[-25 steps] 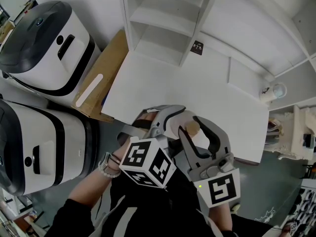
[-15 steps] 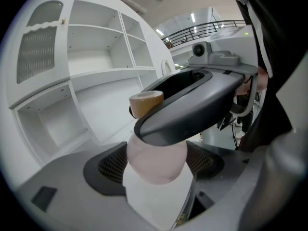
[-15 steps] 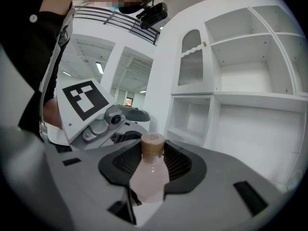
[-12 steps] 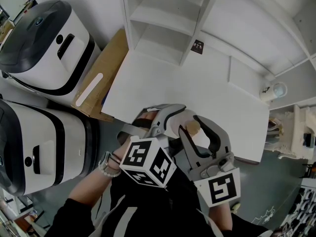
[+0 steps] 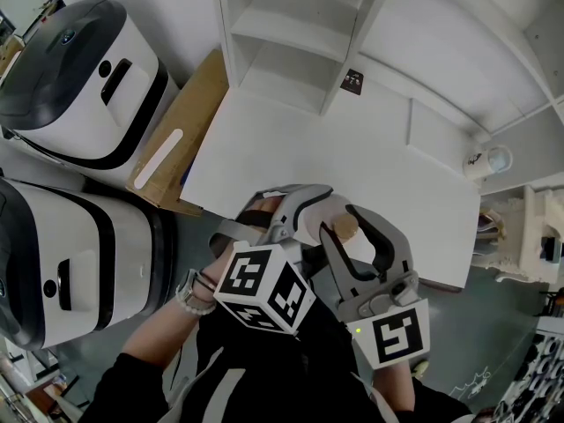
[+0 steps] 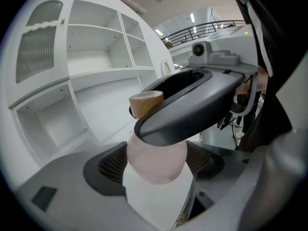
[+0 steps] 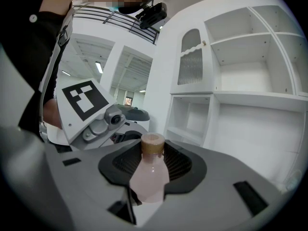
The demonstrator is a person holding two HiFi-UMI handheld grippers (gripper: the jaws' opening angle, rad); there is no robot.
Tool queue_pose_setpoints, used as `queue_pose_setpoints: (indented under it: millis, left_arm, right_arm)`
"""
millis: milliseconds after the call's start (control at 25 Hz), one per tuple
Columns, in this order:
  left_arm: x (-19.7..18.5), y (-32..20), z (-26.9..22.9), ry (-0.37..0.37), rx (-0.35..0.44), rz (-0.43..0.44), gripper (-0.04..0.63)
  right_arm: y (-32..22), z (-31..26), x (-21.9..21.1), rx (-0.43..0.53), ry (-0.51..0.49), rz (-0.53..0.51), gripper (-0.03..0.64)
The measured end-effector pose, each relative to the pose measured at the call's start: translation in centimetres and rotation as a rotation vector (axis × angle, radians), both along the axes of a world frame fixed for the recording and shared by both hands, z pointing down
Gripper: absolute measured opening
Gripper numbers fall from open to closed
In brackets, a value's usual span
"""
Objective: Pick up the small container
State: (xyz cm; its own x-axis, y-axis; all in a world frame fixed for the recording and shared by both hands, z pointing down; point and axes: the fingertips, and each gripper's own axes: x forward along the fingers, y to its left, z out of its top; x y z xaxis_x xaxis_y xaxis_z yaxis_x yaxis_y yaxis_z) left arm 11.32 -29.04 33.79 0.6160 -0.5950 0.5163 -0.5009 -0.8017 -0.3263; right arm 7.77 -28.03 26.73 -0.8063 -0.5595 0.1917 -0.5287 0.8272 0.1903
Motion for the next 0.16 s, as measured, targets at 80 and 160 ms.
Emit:
queue_pose_setpoints:
  millis: [80,160]
  left_arm:
    - [0.00,-0.03,0.01,-0.001,0.002,0.000,0.374]
    - [0.00,-0.05,0.01,-0.003,0.004,0.000,0.374]
  right_arm:
    - [-0.02,-0.01,0.00,0.001,-0.001,0.000,0.146]
    - [-0.04,-0.03,0.00,0.002,-0.001,0.000,0.146]
